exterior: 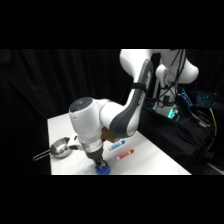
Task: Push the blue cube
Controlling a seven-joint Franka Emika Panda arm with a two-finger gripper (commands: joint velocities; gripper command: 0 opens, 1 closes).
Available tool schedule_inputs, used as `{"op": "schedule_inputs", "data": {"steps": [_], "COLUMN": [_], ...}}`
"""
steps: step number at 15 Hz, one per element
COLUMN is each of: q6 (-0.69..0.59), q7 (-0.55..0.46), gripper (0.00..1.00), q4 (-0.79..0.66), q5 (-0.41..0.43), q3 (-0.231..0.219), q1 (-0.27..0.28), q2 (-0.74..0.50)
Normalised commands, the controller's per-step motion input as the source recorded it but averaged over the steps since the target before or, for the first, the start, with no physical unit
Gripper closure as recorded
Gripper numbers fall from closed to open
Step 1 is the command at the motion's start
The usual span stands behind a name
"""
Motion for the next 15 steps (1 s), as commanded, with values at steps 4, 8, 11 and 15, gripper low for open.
{"op": "schedule_inputs", "data": {"steps": [4,8,11,15], "q6": [-0.27,-0.6,-0.54,-0.37], "q7": [-0.08,-0.16,-0.2,-0.16], "gripper": [0.97,0.98,0.72,0.48], "q4": [0.01,0.04,0.22,0.23], "q5": [0.086,0.15,0.172,0.127], "q3": [0.041,0.081,0.064,0.016], "q1": [-0.048,-0.089,-0.108,-0.087], "q2": [-0.22,-0.42,-0.2,-0.08]}}
